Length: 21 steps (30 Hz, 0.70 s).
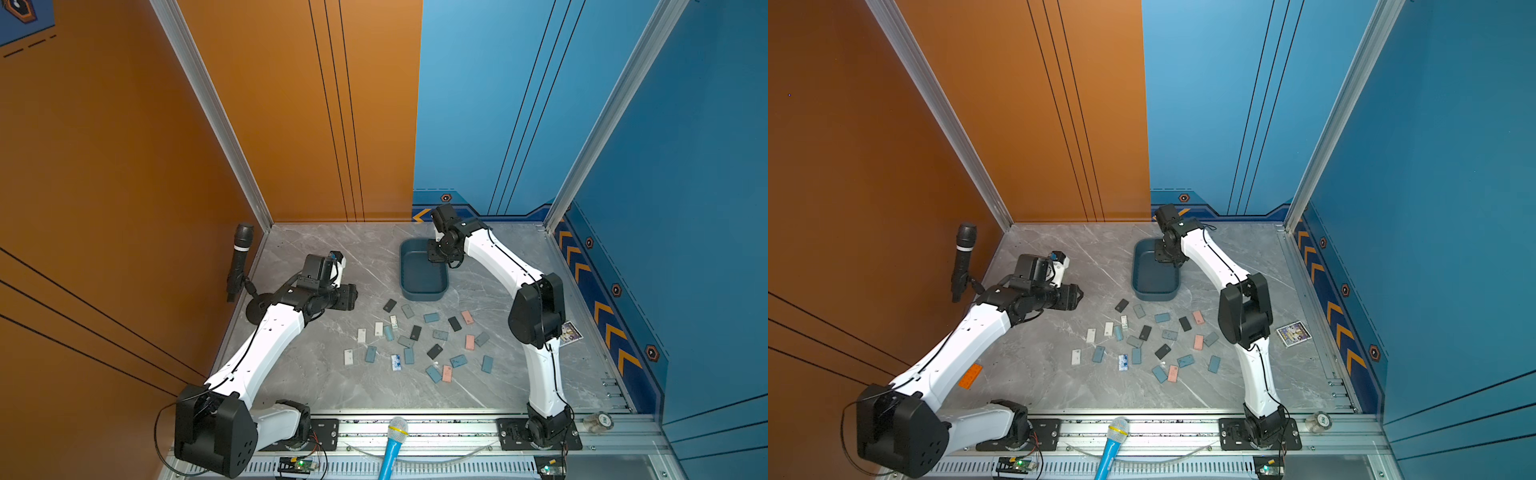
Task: Put the eraser in the storage box
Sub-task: Pick up the eraser from the center of the board, then place the eraser in the storage box.
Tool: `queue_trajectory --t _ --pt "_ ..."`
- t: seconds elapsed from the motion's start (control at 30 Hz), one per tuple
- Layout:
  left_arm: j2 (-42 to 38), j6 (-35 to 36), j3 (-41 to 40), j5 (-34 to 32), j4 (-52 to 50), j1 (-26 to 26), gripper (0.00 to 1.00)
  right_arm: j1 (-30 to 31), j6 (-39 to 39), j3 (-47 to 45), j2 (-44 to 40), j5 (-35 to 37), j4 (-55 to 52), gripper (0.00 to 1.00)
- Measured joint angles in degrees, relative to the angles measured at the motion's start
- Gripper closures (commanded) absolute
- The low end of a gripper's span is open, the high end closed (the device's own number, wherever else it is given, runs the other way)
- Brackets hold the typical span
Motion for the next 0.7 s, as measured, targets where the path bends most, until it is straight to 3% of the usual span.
queue_trajectory --t 0.3,0.7 --pt "0.48 -0.35 0.00 1.05 0.02 -0.09 0.30 -0.22 0.85 11.76 12.94 -0.35 -1.68 0.79" --pt "2.16 -0.52 0.00 1.49 0.07 -0.07 0.30 -1.62 2.97 18.40 19.10 1.92 -1.95 0.76"
